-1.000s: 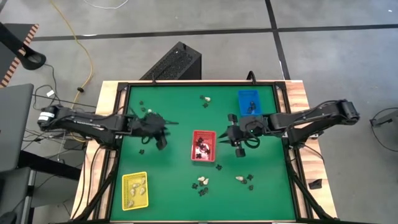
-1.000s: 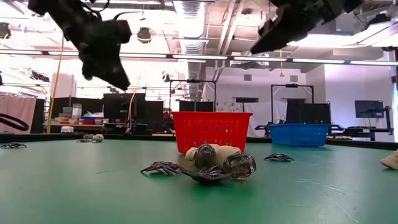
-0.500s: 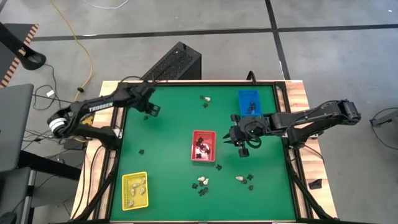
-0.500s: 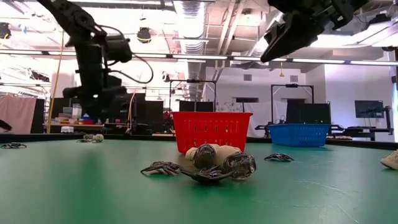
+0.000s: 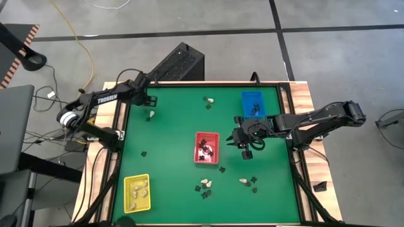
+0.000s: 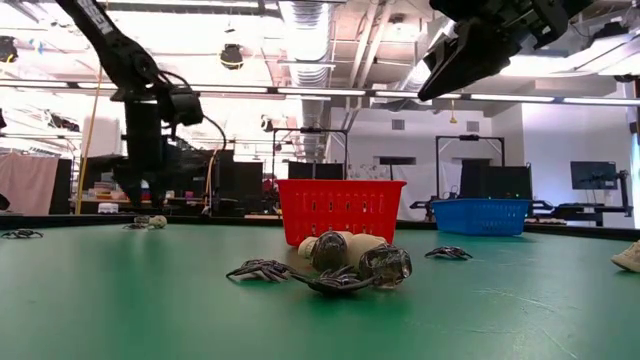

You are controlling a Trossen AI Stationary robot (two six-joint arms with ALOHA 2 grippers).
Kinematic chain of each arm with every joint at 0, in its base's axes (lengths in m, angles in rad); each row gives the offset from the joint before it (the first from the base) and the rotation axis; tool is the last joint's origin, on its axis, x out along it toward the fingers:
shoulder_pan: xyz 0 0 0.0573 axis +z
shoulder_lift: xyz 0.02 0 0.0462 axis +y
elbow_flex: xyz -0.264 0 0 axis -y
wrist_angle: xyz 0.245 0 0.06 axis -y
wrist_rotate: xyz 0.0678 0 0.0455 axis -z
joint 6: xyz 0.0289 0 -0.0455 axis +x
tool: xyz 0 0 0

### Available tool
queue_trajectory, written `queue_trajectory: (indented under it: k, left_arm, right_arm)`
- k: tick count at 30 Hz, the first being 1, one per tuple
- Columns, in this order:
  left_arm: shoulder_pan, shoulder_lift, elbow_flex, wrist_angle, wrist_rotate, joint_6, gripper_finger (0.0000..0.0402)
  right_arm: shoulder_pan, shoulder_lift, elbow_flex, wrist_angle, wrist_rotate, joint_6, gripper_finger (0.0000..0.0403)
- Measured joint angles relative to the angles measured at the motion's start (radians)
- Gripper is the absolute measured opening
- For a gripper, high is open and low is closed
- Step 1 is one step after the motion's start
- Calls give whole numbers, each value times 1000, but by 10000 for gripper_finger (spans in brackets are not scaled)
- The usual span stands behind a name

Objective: Sort Halloween decoration
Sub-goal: Put the black skull toy into the blue bin

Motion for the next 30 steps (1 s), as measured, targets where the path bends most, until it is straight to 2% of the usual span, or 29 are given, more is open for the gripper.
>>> queue_trajectory:
  k: [10, 20, 30]
  left_arm:
    - [-43, 81, 35, -23, -112, -25, 166]
    - [-43, 81, 42, -38, -62, -39, 141]
    - [-41, 81, 45, -65, -19, -40, 139]
  right_arm:
    - [0, 0, 0, -3, 0, 0, 111]
    - [1, 0, 0, -25, -1, 11, 111]
    - [1, 0, 0, -25, -1, 19, 111]
